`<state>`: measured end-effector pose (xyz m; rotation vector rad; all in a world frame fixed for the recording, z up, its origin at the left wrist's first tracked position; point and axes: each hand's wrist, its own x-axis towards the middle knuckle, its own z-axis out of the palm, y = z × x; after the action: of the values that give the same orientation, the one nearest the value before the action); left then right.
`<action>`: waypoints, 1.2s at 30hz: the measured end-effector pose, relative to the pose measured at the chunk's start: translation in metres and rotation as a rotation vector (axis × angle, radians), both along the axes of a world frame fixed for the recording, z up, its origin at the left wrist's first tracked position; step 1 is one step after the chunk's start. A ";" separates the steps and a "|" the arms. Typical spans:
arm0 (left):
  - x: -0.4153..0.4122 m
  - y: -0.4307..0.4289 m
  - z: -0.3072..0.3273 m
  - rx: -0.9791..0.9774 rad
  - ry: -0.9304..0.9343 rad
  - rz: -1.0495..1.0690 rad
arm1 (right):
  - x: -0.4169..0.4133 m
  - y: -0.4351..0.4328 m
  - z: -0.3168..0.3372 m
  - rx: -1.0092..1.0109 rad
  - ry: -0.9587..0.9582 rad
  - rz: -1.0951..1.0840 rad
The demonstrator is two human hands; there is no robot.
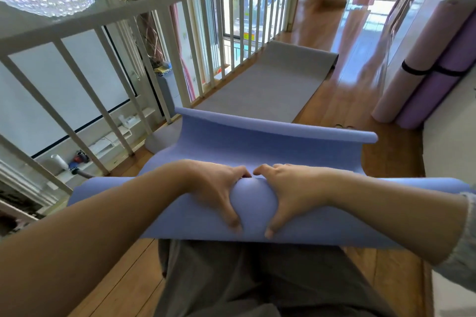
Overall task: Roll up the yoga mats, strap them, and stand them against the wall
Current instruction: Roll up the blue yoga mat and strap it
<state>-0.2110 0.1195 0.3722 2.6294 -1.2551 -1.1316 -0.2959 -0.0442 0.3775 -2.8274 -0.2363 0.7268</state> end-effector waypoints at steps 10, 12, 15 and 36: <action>0.013 -0.020 0.004 0.103 0.009 -0.031 | -0.021 -0.003 -0.023 -0.061 -0.270 0.043; 0.005 -0.016 0.003 0.071 -0.156 -0.048 | -0.014 -0.008 -0.024 -0.040 -0.259 0.024; -0.022 -0.006 -0.011 -0.042 -0.440 -0.059 | 0.002 -0.014 -0.022 0.006 -0.180 0.009; -0.007 -0.004 -0.033 -0.111 -0.562 -0.025 | 0.049 -0.021 -0.016 -0.034 0.052 -0.002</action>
<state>-0.2179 0.1157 0.3393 2.9508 -1.3661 -0.3013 -0.2469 -0.0655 0.3618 -2.8358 -0.2149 0.8109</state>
